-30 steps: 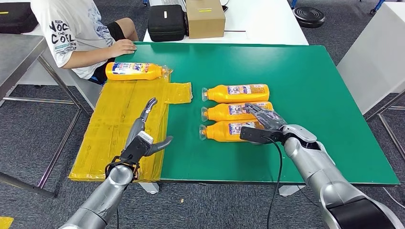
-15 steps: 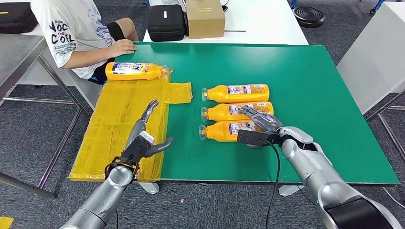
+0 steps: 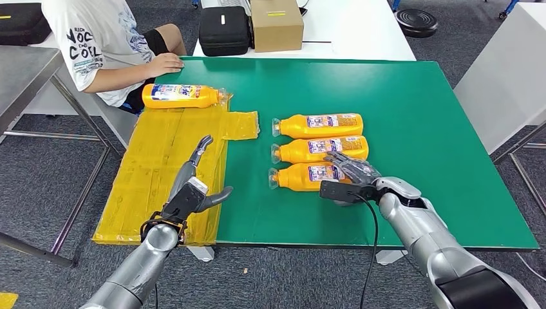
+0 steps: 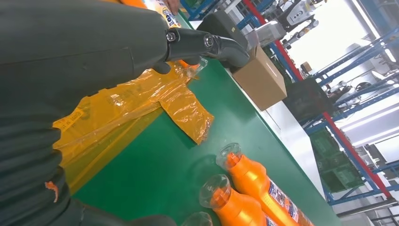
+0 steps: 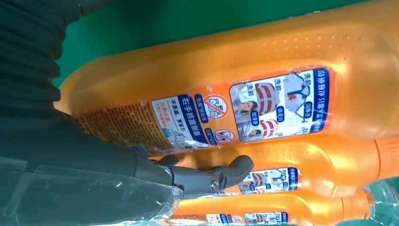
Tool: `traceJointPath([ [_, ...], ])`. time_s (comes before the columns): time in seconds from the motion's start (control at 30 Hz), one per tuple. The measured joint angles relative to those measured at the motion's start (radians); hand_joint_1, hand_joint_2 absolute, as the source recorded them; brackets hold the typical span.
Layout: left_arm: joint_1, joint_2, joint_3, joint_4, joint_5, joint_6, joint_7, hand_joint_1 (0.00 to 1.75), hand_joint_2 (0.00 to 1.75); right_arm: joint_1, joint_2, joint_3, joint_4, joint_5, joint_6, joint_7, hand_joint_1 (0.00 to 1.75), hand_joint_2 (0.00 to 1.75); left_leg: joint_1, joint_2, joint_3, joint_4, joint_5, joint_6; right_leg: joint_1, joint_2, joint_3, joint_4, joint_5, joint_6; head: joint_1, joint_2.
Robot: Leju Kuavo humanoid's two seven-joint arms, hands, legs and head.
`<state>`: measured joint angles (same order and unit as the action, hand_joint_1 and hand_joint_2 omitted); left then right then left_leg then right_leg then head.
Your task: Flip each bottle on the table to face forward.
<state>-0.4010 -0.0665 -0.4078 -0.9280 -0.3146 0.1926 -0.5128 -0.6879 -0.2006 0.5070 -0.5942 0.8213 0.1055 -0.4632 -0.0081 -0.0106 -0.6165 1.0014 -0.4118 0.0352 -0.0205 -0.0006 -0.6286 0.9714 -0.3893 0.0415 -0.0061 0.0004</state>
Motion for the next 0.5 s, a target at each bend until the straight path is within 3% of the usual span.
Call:
traceJointPath([
  [0.5,0.01,0.0,0.002,0.0,-0.001,0.003,0.013,0.0,1.75,-0.014,-0.008,0.008,0.019,-0.001,0.049,0.0,0.0,1.75,0.0,0.0,0.0,0.0,0.0,0.0,0.0,0.0,0.0,0.0,0.0,0.0,0.0,0.0],
])
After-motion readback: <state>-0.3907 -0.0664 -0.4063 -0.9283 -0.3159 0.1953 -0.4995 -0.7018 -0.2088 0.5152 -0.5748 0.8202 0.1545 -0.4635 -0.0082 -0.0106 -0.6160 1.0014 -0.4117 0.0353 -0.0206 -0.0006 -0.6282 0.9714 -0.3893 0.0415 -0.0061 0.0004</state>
